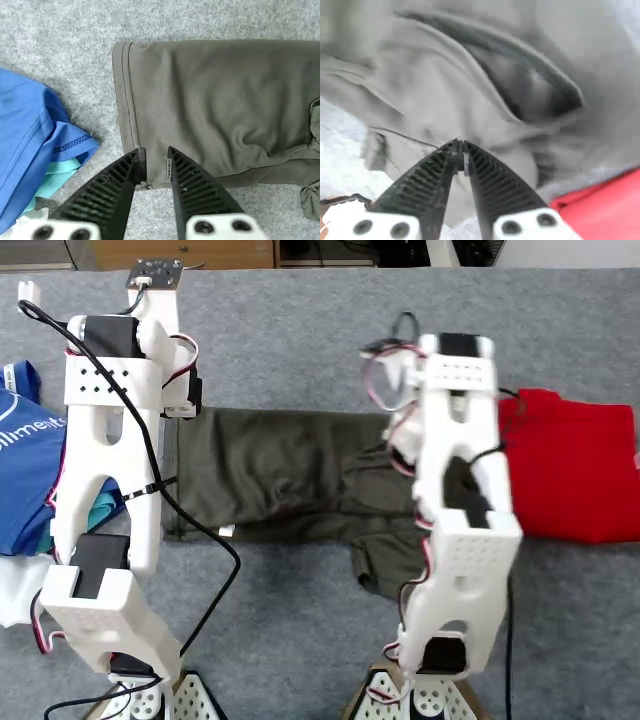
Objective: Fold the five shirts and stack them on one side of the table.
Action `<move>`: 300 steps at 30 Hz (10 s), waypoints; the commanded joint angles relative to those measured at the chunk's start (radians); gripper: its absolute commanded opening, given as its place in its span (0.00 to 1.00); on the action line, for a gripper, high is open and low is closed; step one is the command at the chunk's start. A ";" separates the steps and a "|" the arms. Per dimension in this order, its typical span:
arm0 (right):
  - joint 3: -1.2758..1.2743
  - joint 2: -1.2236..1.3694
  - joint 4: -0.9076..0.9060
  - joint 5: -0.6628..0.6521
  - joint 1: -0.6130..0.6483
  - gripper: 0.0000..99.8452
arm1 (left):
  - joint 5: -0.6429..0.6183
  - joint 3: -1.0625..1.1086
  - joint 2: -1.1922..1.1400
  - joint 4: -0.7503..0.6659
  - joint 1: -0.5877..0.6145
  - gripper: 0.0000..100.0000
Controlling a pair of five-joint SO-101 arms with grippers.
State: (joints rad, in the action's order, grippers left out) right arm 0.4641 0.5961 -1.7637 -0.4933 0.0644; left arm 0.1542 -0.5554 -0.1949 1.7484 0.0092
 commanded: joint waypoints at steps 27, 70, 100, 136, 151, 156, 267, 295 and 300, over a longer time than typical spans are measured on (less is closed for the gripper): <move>-0.117 0.039 -0.023 -0.009 0.292 0.00 | 0.003 -0.035 0.059 0.008 0.002 0.08; -0.277 -0.891 -0.021 -0.009 -0.268 0.00 | 0.008 0.129 0.275 0.009 -0.204 0.09; -0.329 -1.701 -0.015 0.153 -0.323 0.00 | 0.066 0.048 -0.219 -0.118 -0.957 0.17; -0.269 -1.696 0.026 0.060 -0.331 0.00 | 0.071 -0.176 -0.579 -0.242 -1.042 0.03; -0.341 -1.702 0.052 0.063 -0.331 0.00 | 0.069 -0.451 -0.608 -0.218 -0.853 0.02; -0.344 -1.702 0.049 0.066 -0.331 0.00 | 0.071 -0.454 -0.682 -0.304 -0.784 0.02; -0.564 -1.699 -0.018 0.061 -0.332 0.00 | -0.006 -0.006 -0.240 0.011 0.178 0.20; -0.564 -1.787 -0.018 0.061 -0.334 0.00 | 0.077 -0.003 -0.499 -0.041 0.120 0.24; -0.564 -1.782 -0.018 0.060 -0.334 0.00 | 0.077 -0.009 -0.604 -0.043 0.118 0.24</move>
State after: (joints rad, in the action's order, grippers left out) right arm -0.0959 -1.1884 -1.7683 -0.4242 -0.2470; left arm 0.2340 -0.5478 -0.7856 1.7177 0.1350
